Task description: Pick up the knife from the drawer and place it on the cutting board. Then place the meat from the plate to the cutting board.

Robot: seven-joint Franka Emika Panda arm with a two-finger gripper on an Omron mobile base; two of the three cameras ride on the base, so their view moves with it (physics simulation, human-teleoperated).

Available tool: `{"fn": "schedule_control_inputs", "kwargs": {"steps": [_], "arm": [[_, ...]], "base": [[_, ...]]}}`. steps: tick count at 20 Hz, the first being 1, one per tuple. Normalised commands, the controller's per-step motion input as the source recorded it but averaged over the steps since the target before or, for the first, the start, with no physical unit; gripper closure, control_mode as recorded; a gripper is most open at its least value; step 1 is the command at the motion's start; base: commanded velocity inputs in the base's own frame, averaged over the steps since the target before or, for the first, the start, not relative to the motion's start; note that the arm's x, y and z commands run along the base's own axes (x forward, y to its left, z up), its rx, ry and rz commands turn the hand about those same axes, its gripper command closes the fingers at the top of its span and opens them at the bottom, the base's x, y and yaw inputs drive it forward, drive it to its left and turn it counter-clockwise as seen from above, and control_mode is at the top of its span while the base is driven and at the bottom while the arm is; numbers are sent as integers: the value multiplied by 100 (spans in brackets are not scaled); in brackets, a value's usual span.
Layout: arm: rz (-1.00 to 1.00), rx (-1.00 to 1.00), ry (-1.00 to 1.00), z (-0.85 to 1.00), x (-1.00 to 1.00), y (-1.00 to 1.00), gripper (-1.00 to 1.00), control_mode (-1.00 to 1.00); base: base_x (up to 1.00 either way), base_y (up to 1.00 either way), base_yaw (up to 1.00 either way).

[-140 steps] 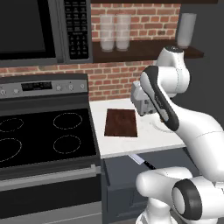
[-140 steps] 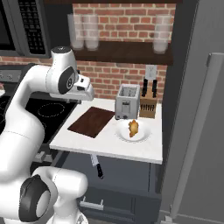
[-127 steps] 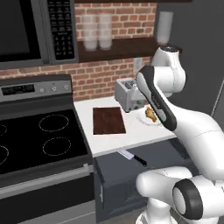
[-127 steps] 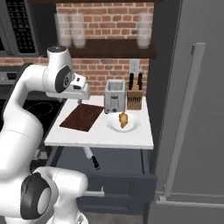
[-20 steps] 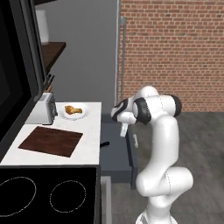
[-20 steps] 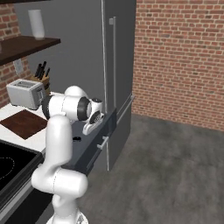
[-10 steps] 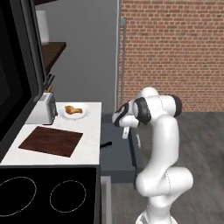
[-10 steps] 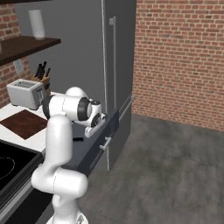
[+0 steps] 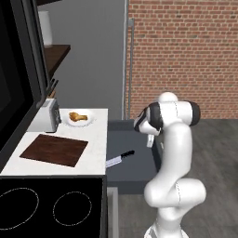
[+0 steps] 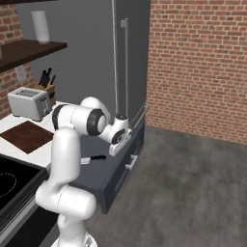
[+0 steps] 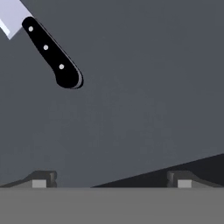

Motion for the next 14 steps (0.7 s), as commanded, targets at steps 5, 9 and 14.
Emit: {"fn": "schedule_control_inputs", "kwargs": {"steps": [5,9,14], "arm": [[0,0,0,0,-8,-100,-100,-100],[0,0,0,0,-4,-100,-100,-100],[5,2,0,18,-15,-89,-100,-100]], "base": [[0,0,0],[0,0,0],[0,0,0]]}}
